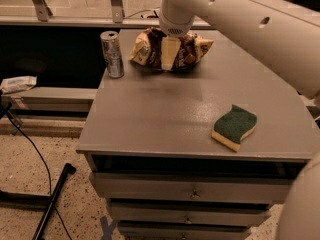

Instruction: Move brown chip bag near redbull can

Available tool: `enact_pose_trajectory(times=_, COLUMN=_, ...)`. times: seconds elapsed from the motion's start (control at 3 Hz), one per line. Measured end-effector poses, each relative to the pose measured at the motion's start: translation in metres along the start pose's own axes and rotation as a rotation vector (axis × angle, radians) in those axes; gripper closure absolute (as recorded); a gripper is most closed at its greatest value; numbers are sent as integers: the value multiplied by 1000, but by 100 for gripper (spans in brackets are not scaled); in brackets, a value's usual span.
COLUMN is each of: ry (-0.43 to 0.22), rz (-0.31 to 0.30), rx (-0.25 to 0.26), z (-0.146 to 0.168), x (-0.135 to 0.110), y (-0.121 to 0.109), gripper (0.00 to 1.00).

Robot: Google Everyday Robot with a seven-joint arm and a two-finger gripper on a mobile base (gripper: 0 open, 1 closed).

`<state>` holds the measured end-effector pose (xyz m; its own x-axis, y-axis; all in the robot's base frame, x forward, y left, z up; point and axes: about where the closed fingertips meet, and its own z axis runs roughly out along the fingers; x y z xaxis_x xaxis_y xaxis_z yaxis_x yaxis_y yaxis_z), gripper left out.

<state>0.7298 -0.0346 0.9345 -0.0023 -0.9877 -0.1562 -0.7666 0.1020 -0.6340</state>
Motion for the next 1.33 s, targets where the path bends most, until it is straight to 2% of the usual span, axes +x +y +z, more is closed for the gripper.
enact_pose_trajectory(times=0.33, ry=-61, rz=0, rx=25, z=-25, x=11, y=-7, gripper=0)
enact_pose_trajectory(times=0.67, ry=-177, rz=10, rx=92, z=-70, x=30, y=-14, gripper=0)
enact_pose_trajectory(times=1.0, ry=-203, rz=65, rx=94, z=-85, x=64, y=-9, gripper=0)
enact_pose_trajectory(times=1.33, ry=-204, rz=70, rx=92, z=-84, x=63, y=-9, gripper=0)
